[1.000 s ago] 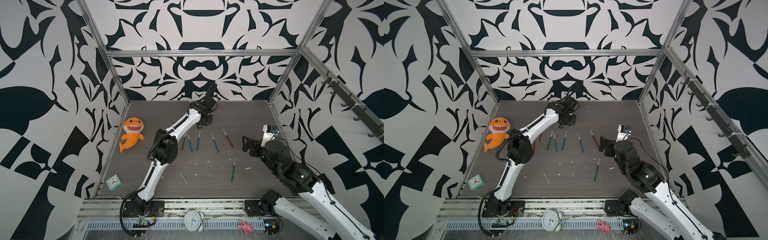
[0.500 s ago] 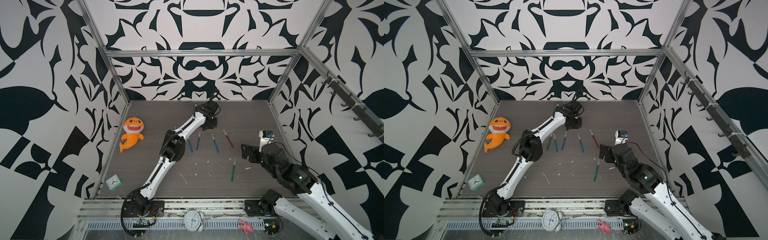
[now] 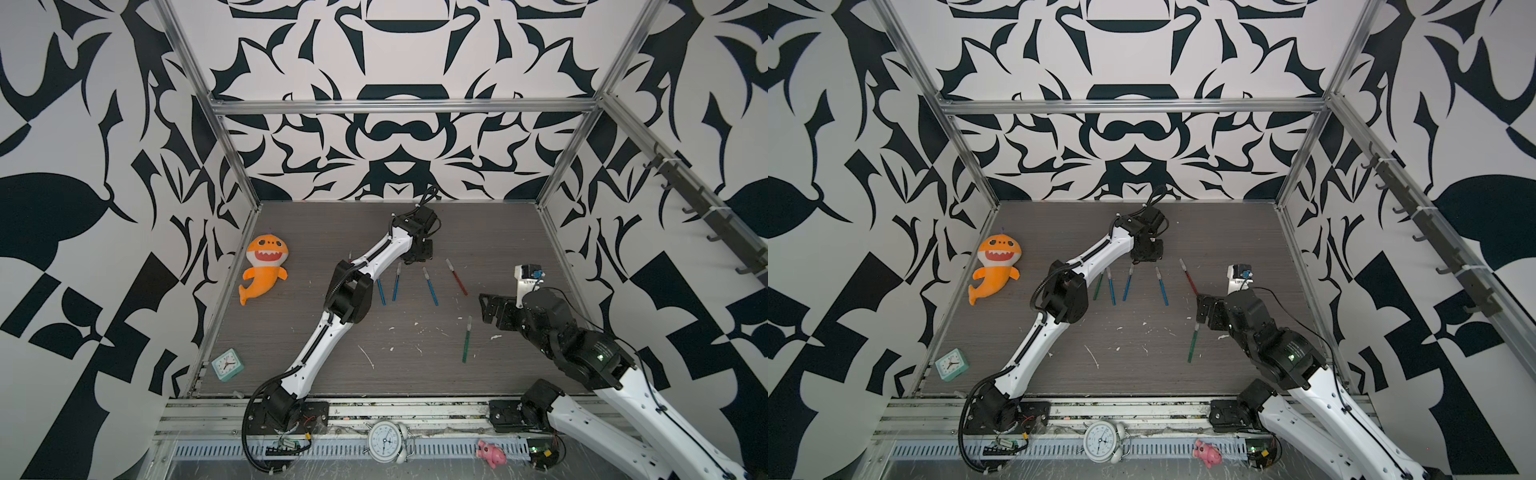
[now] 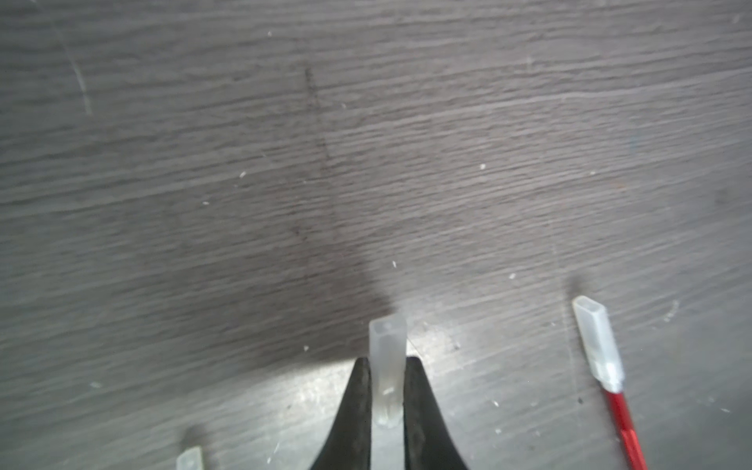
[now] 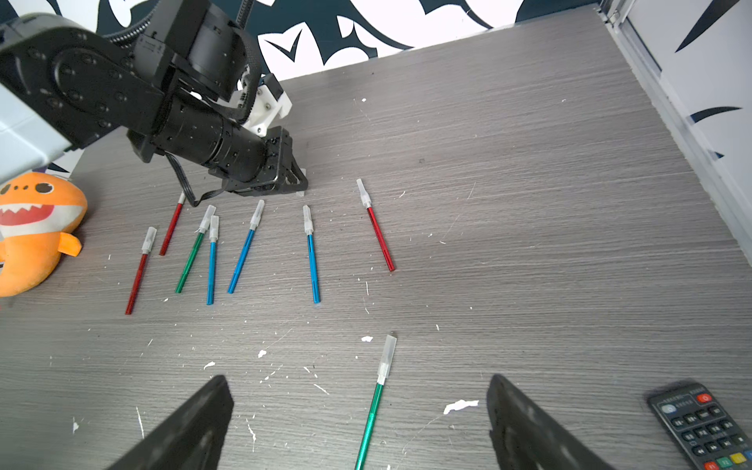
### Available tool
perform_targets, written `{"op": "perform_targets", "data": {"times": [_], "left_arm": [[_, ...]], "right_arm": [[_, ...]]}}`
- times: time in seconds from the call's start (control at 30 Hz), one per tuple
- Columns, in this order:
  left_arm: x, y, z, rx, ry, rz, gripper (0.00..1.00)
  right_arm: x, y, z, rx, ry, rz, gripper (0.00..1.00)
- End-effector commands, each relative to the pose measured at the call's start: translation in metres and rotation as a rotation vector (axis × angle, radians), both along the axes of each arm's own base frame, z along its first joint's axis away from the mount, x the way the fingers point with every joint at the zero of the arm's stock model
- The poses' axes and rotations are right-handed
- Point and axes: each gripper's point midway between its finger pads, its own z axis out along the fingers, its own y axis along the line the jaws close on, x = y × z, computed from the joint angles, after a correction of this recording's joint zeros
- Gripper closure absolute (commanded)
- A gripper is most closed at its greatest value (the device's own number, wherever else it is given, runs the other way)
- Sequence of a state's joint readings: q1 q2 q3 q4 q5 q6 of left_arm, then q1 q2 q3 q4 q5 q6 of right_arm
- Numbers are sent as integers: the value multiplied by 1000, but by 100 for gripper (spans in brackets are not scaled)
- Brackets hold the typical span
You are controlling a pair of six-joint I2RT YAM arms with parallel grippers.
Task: Remove protective caps from carving knives
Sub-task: Place the protective sleeve at the center of the board.
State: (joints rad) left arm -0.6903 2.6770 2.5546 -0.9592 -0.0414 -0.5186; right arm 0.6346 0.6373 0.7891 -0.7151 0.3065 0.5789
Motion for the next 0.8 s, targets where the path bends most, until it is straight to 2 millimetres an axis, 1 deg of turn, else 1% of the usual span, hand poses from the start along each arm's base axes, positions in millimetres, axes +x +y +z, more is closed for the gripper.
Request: {"op": "perform_targets", "data": {"times": [0.0, 0.07, 0.2, 0.4, 0.43, 0.5, 0.53, 0.6, 0.63, 0.67, 0.7, 0.73, 0.77], "left_arm": [[0, 7, -7, 36, 8, 4, 90], [1, 7, -7, 37, 5, 6, 88], [1, 7, -7, 42, 1, 8, 71], [0, 9, -5, 49, 0, 4, 54], [2, 10, 0, 45, -7, 6, 52], [5, 9, 17, 25, -33, 5, 48], [7, 9, 30, 10, -50, 4, 47], [13, 12, 63, -28, -95, 11, 42], [15, 15, 83, -47, -123, 12, 40], [17, 19, 103, -58, -155, 9, 37], [17, 25, 119, -57, -182, 11, 35], [16, 35, 142, -55, -220, 17, 33], [13, 46, 157, -43, -243, 20, 31]], "right_arm": [[0, 2, 2, 34, -8, -1, 1], [0, 2, 3, 35, -6, -1, 1], [0, 2, 2, 39, -5, -7, 1], [1, 6, -1, 53, 11, -4, 1], [1, 6, 0, 57, 8, -4, 1], [1, 6, 3, 60, 3, -4, 1], [1, 6, 3, 60, 3, -3, 1], [2, 7, 4, 62, 0, 0, 1], [3, 8, 4, 64, 0, 2, 1], [3, 9, 3, 61, 4, 5, 1], [4, 10, 2, 61, 7, 8, 1], [5, 12, 1, 63, 12, 12, 1], [6, 15, -1, 64, 18, 19, 1]]}}
